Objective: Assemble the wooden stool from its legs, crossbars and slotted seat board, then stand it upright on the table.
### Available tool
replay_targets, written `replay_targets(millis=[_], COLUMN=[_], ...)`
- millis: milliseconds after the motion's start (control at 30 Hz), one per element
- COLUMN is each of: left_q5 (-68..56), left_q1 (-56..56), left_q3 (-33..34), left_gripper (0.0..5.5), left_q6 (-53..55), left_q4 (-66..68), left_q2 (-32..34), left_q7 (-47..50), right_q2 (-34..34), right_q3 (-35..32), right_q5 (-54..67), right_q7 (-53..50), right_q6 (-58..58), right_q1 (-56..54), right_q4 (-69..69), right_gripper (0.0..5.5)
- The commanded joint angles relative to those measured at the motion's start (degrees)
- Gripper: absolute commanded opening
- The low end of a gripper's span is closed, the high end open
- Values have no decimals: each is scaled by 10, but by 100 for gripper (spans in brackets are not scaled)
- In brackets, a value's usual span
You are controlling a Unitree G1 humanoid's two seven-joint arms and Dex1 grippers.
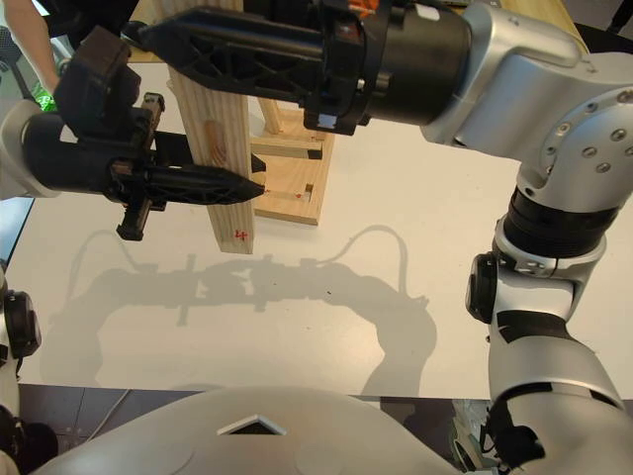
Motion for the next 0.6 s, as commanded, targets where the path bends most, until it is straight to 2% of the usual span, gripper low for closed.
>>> replay_targets(millis=[33,100,567,600], left_q5=[5,6,29,38], left_q1=[-7,-8,-5,-5], left_q3=[-4,-4,-8,-8], left_gripper=[101,101,101,137], left_q6=[-6,-7,-31,-40], left_q4=[-4,-4,-13,-15], left_q2=[6,7,5,3], left_q7=[-3,-6,-12,-12], right_q2=[-4,-4,-7,-6], right_q3=[4,5,6,6], right_q5=[7,7,18,18], right_q7=[-1,1,-6,-6], right_q6=[3,4,2,2], right_q1=[-1,-1,7,8], right_q4=[1,2,-7,-8], right_gripper=[120,103,103,103])
